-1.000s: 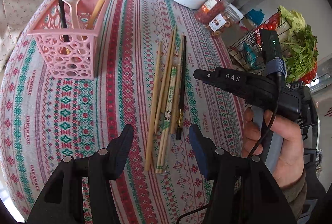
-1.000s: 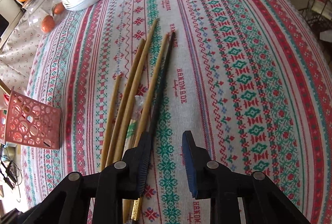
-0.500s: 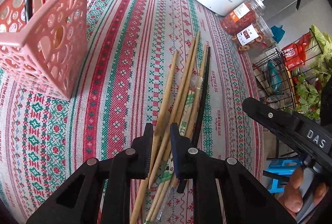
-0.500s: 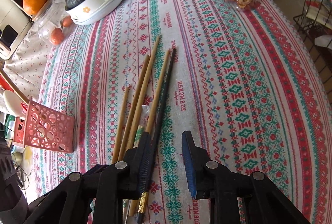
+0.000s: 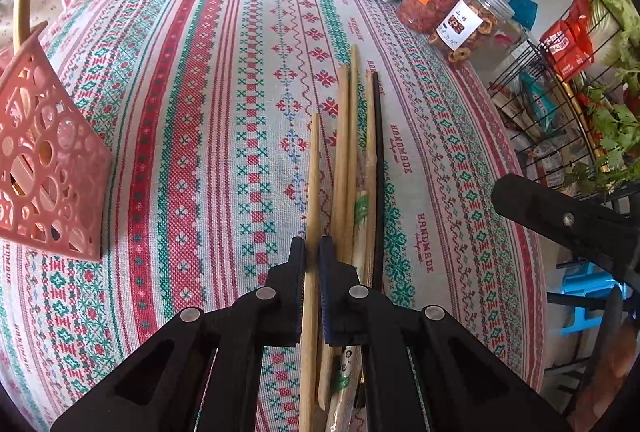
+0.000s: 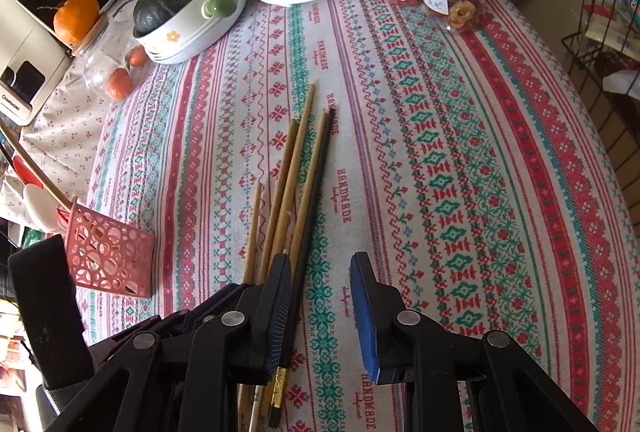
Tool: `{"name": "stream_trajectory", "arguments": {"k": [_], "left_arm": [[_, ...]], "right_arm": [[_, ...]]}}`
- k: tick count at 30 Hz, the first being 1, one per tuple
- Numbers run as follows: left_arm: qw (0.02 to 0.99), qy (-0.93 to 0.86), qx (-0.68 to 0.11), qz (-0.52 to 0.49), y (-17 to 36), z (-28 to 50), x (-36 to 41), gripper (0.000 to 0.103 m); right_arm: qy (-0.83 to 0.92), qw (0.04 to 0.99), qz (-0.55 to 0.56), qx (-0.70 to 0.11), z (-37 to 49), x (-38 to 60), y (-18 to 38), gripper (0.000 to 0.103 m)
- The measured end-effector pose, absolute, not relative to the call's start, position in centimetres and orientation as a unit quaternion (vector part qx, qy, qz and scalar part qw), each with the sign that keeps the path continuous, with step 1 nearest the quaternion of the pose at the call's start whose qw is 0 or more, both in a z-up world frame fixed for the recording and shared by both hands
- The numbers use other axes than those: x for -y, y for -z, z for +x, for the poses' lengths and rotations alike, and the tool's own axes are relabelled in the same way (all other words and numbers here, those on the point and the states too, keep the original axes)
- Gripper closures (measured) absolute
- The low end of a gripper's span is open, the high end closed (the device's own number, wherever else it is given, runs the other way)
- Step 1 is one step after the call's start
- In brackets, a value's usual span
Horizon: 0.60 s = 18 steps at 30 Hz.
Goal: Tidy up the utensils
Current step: 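Return the left tool to the chopstick pile and grasp a bamboo chopstick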
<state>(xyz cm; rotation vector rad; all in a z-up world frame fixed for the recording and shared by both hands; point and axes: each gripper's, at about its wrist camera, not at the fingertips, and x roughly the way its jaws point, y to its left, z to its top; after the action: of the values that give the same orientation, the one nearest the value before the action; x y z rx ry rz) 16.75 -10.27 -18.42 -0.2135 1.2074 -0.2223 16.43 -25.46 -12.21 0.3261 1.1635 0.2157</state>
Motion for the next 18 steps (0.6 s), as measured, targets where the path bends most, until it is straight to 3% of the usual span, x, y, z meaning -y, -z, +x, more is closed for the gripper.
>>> {"name": "stream_trajectory", "arguments": {"k": [15, 18], "left_arm": [[0.866, 0.195, -0.439, -0.139, 7.4, 7.8, 4.6, 0.096], [0.884, 0.202, -0.399, -0.133, 4.9, 6.7, 2.7, 0.096]], "right_arm": [[-0.17, 0.807, 0.091, -0.558, 18.2, 19.8, 15.2, 0.075], [-0.177, 0.811, 0.086, -0.551, 18.9, 19.0, 15.6, 0.082]]}}
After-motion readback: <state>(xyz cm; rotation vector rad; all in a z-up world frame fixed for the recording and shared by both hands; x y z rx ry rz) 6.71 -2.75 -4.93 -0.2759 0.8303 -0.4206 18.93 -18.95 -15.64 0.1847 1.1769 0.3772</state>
